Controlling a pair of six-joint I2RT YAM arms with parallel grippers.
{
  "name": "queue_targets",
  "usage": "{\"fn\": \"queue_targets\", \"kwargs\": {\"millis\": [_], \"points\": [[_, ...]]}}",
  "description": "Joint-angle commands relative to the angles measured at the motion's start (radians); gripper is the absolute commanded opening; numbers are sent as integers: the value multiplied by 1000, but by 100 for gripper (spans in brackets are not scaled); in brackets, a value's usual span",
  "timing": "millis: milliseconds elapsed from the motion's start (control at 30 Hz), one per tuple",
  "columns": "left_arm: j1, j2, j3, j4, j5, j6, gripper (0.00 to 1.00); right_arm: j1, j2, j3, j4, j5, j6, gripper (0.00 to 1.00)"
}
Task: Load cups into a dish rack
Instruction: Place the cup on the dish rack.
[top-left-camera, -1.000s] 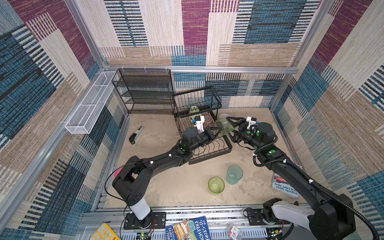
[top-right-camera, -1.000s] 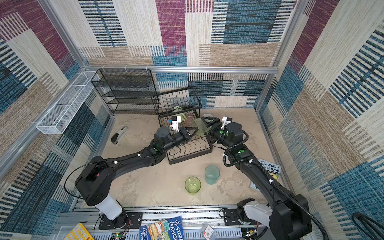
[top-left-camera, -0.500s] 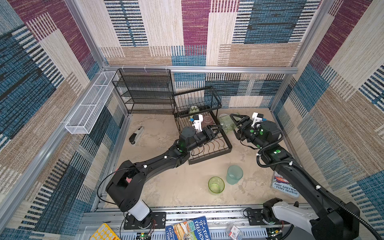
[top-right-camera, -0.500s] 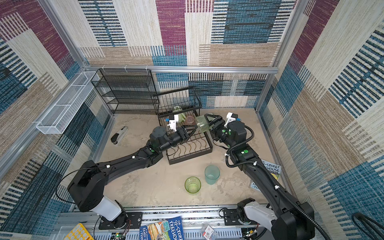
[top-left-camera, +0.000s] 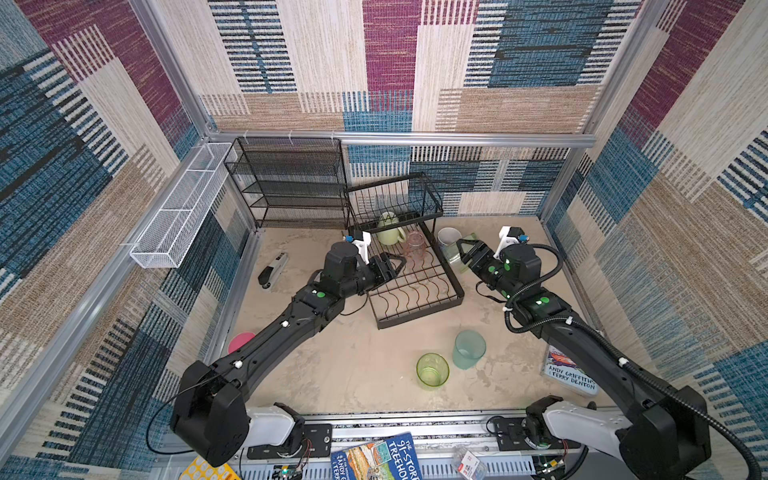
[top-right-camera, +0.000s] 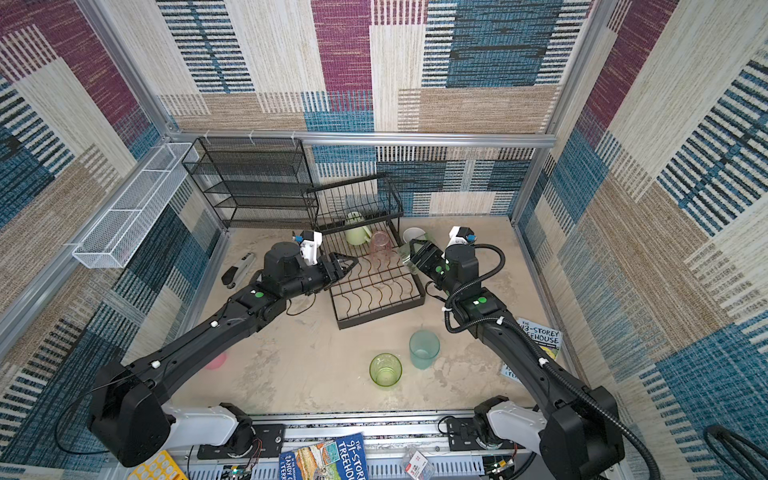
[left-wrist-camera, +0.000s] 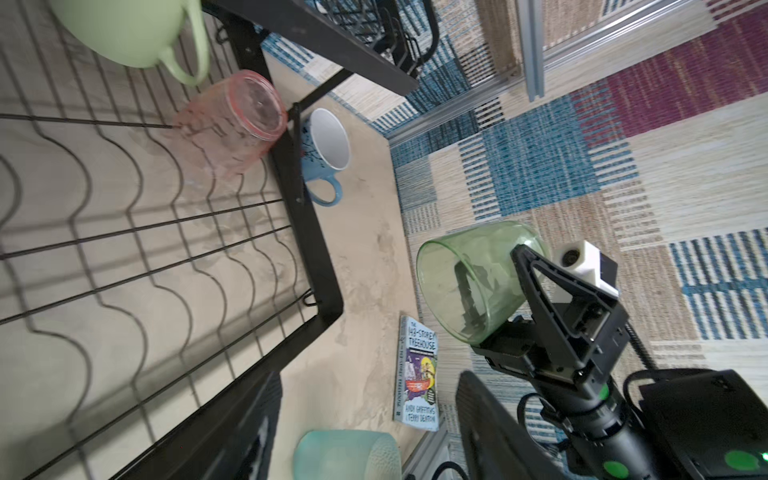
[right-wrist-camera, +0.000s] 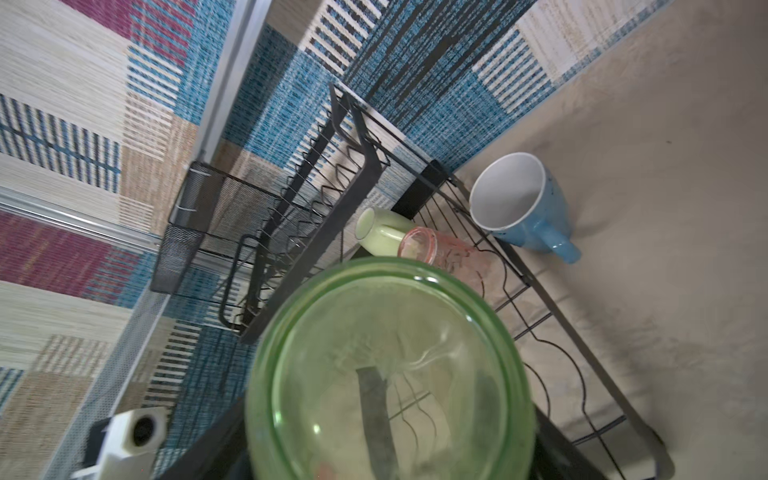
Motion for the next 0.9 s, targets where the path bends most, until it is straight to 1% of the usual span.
{"fn": "queue_targets", "kwargs": {"millis": [0,133,267,367,433,700,867], "points": [[43,-22,50,-231,45,162,72,43,48,-2,51,134,-152,61],[84,-55,123,-393,-8,292,75,102,134,-5,109,215,-233,61],[107,-85,190,-519,-76,424,83,149,233,2,174,284,-323,61],[113,-112,191,-549,-134,503,88,171,295,11,211,320,-374,62],[118,-130,181,-549,-150,545,90,183,331,15,238,338,-399,62],[123,-198,213,-596,-208,645,90,217,459,11,350,422,-491,63],[124,-217,182,-601,-197,674,90,228,532,-12,478,455,-557,64]]}}
